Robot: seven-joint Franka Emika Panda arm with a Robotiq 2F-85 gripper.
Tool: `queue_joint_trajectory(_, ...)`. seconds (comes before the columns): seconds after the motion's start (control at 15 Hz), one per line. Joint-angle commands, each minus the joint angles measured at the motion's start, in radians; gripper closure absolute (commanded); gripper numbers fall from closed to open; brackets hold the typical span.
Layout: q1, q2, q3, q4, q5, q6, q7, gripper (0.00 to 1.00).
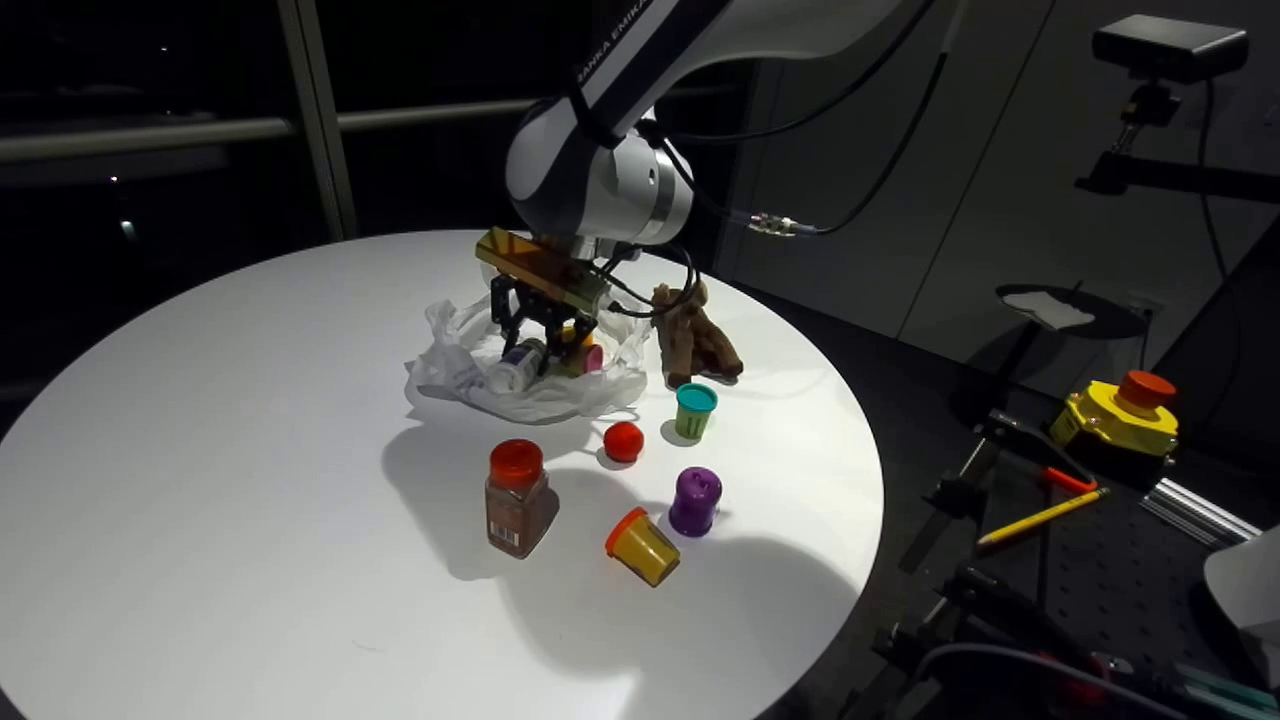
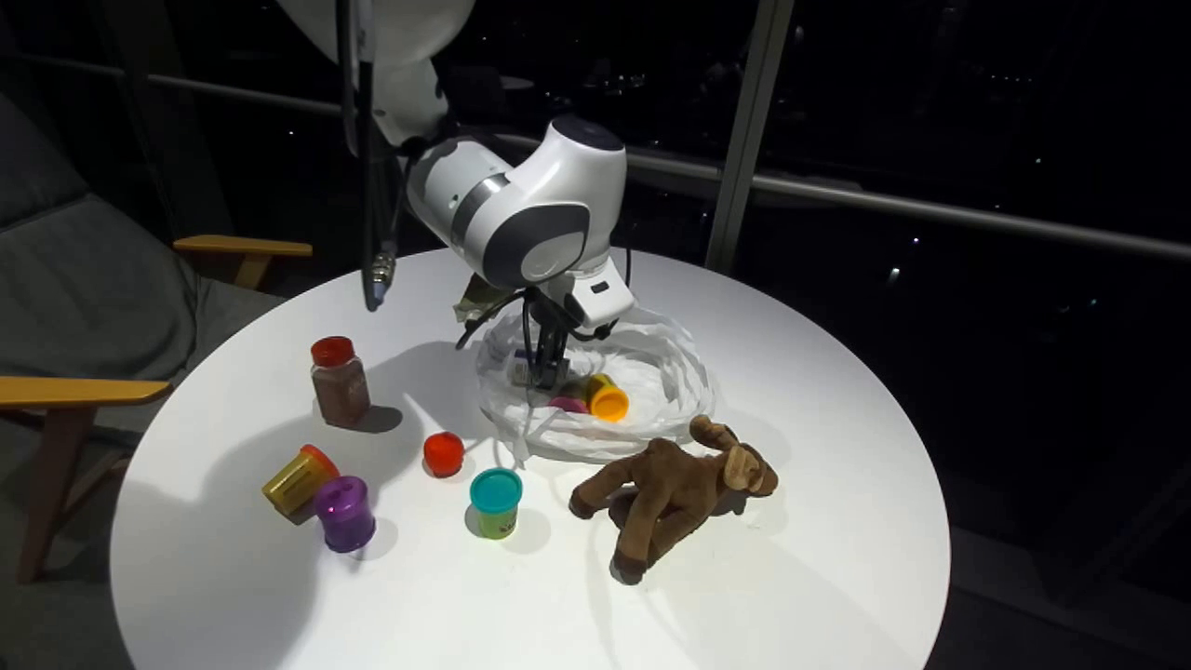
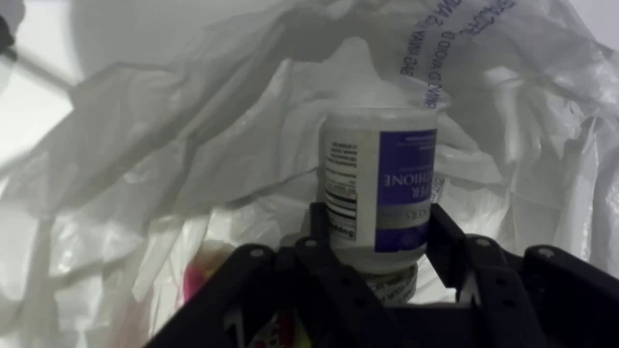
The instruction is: Remove the objects in the plastic and put them on the table
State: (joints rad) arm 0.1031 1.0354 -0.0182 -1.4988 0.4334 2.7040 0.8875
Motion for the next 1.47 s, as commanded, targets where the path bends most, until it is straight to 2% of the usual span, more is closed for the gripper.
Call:
queue_joint_trajectory(0.0, 0.052, -0.046, -0.049, -0.027, -0.047, 0.046, 0.05, 0.74)
queue_joint_trajectory(0.33, 0.186, -0.19, -0.122, -0.145, -0.17, 0.102, 0.057, 0.74)
queue_joint_trajectory(0.67, 0.402, -0.267, -0.22, -0.229, -0.382, 0.114, 0.092, 0.74)
queue_joint_trajectory(1.0, 0.601, -0.205, -0.306, -0.268, -0.577, 0.168, 0.16, 0.74)
queue_joint_trajectory(1.2, 0.736, -0.161, -0.404, -0.284, -0.65, 0.229, 0.208, 0.74)
queue_joint_trajectory(1.4, 0.86, -0.102, -0.52, -0.276, -0.655, 0.283, 0.253, 0.74)
